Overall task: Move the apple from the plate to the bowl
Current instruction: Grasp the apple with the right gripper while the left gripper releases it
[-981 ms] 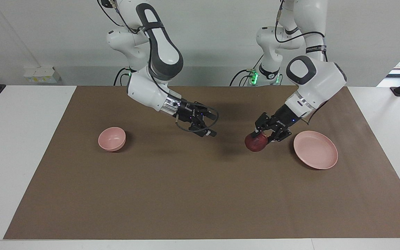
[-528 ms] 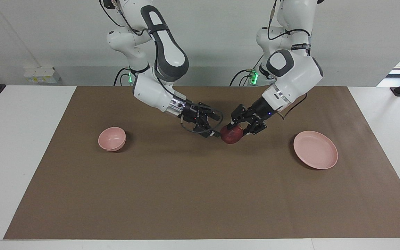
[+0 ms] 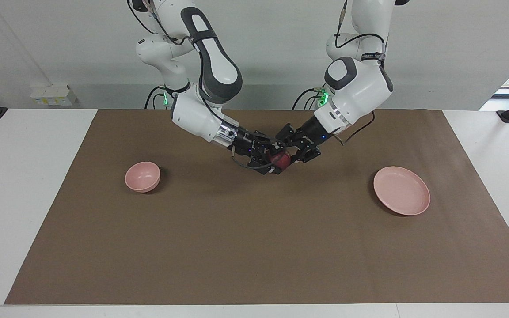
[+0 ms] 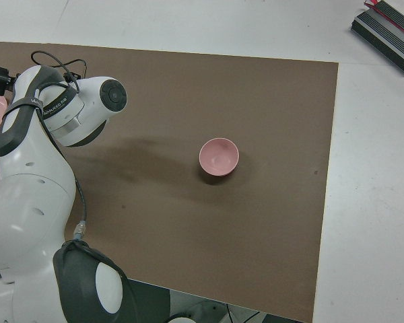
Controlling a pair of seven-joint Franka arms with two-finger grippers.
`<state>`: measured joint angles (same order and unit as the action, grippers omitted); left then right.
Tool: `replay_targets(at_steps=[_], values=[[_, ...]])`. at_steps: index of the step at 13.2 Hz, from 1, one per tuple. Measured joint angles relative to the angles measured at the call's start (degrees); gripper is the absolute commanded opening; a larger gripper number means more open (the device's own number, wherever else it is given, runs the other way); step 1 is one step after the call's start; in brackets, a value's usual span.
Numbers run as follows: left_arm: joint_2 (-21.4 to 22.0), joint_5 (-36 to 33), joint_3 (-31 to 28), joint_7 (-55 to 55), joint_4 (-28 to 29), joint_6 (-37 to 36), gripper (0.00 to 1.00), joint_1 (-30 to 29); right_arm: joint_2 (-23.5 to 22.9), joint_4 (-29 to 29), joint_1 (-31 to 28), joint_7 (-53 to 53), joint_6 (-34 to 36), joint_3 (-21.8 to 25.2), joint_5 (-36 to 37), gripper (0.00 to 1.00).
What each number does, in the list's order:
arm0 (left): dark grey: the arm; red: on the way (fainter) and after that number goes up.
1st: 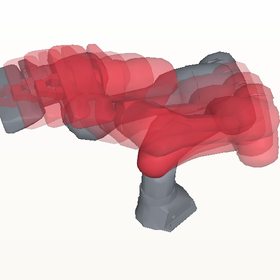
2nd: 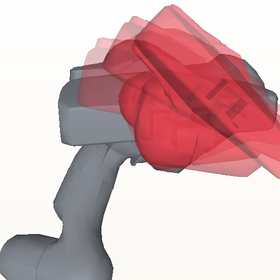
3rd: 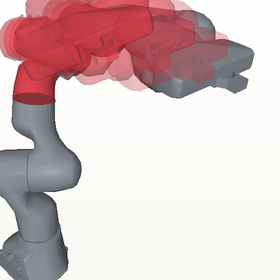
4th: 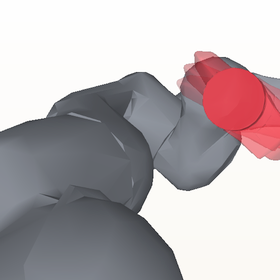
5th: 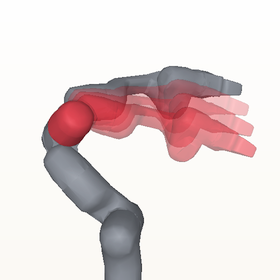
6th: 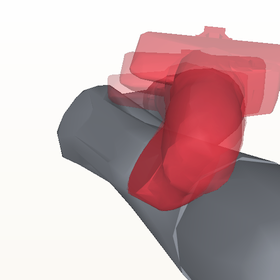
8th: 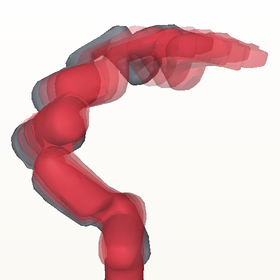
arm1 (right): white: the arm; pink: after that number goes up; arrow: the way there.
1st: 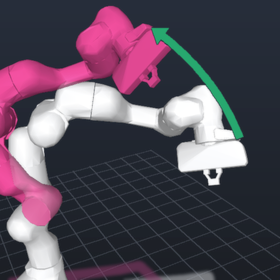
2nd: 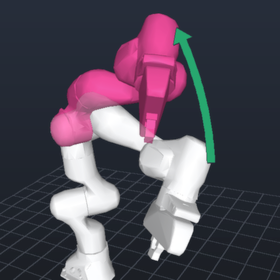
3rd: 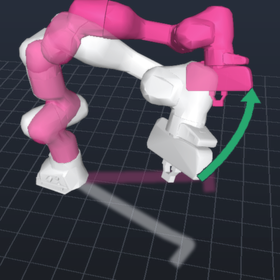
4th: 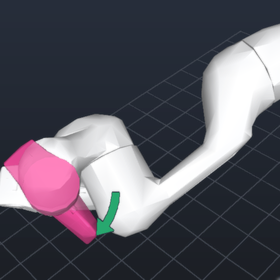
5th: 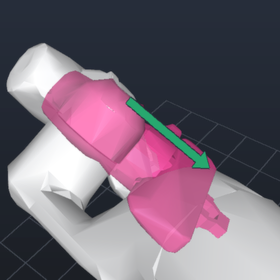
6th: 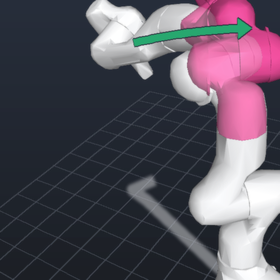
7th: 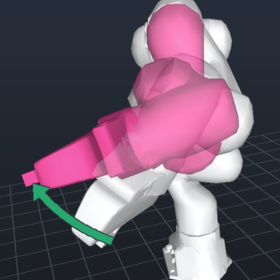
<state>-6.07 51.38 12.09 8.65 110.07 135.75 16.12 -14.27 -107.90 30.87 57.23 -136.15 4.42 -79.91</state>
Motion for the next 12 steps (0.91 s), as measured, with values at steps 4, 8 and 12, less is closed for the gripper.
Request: replay_targets(at_steps=[4,8,12], values=[[0.01,0.02,0.22,-1.86,-0.26,-0.4,1.0,0.03,-0.01,0.07,-1.16,-1.18,3.16,0.11,0.04,0.0],[0.01,0.03,0.13,-3.77,-1.62,-0.4,1.0,0.02,-0.13,0.04,-1.59,-4.12,3.22,0.61,3.49,0.0],[0.01,-1.99,-0.42,-4.47,-1.79,-0.4,1.0,-0.09,-0.44,-0.21,-4.15,-9.2,3.28,0.76,11.83,0.0]])
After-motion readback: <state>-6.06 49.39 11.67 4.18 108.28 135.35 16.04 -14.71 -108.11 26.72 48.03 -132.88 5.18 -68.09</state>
